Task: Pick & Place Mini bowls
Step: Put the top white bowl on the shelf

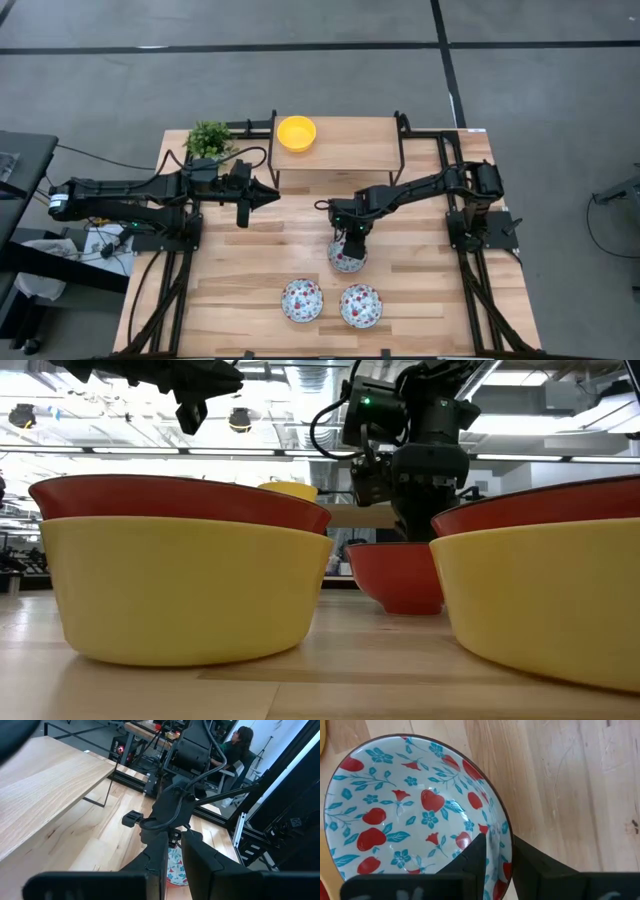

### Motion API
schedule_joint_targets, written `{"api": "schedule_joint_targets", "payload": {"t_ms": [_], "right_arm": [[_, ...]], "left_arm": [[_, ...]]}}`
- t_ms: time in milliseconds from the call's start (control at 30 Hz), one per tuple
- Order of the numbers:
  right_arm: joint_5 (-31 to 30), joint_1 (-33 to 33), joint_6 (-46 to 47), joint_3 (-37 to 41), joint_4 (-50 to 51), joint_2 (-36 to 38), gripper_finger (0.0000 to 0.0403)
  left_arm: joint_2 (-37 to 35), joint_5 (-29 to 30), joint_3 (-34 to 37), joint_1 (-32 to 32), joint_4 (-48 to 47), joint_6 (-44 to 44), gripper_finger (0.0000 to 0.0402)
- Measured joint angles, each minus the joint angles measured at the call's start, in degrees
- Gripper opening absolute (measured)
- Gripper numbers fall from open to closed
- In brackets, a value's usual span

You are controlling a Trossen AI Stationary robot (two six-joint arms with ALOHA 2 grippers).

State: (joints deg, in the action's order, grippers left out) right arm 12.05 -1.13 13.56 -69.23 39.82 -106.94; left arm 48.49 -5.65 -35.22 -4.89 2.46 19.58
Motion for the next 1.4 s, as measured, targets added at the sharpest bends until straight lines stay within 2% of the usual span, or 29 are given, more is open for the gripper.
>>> {"api": "schedule_joint_targets", "payload": {"t_ms": [533, 733, 967, 1233, 1400], "right_arm": [[-0.1, 0.0, -1.4, -1.4, 1.9, 0.5, 0.0063], [0.8, 0.0, -1.4, -1.6, 1.5, 0.7, 0.001], [0.4, 0.1, -0.2, -2.6, 2.5, 0.6, 0.0005], [-0.4, 1.3, -3.4, -7.3, 7.7, 0.4, 0.0002], [1.7, 2.7, -8.1, -12.9, 15.5, 0.4, 0.0001]], "left_arm": [[0.0, 0.0, 0.0, 0.0, 0.0, 0.3, 0.0053], [0.0, 0.0, 0.0, 0.0, 0.0, 0.4, 0.0053], [0.0, 0.0, 0.0, 0.0, 0.0, 0.4, 0.0053], [0.0, 0.0, 0.0, 0.0, 0.0, 0.4, 0.0053], [0.0, 0.0, 0.0, 0.0, 0.0, 0.4, 0.0053]]}}
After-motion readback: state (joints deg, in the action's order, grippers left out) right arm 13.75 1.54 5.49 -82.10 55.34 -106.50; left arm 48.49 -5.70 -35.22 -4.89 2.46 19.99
